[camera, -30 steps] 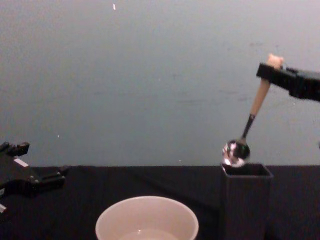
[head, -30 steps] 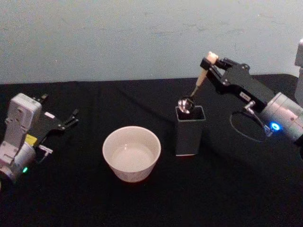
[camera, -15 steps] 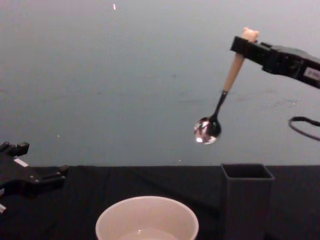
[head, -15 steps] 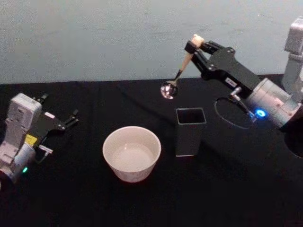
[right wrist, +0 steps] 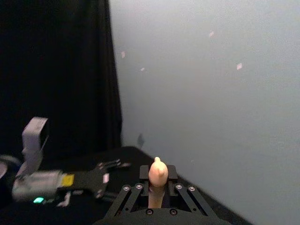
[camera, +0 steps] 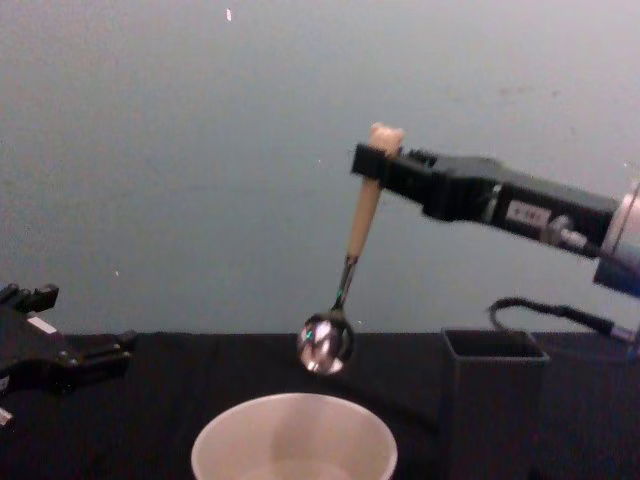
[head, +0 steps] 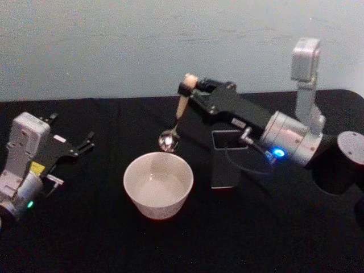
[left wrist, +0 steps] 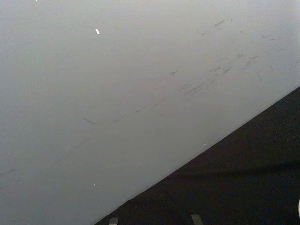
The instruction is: Pick up the stirring spoon with one hand, stir inside the cup, then place it back in its original position.
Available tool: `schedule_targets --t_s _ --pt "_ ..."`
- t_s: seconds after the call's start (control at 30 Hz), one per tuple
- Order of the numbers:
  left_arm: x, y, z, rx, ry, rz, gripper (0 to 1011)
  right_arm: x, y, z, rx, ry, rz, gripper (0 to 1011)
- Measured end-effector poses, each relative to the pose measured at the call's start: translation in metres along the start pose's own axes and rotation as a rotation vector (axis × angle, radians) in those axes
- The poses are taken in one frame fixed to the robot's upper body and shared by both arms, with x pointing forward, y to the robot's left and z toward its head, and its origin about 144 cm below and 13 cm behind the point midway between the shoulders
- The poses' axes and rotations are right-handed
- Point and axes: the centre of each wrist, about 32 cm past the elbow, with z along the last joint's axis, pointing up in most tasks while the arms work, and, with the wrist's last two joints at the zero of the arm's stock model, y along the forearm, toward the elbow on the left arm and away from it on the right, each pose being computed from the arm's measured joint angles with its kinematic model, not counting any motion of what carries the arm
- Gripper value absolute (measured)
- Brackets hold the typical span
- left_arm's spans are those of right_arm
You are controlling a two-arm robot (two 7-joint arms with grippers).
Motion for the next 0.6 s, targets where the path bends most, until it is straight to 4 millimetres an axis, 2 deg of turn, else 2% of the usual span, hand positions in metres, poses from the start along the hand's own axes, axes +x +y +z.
schedule_targets --t_s 0.6 --pt "0.000 0.000 0.000 0.000 0.000 0.000 1001 -0.016 0.003 -0.017 -0.121 -0.033 0.182 218"
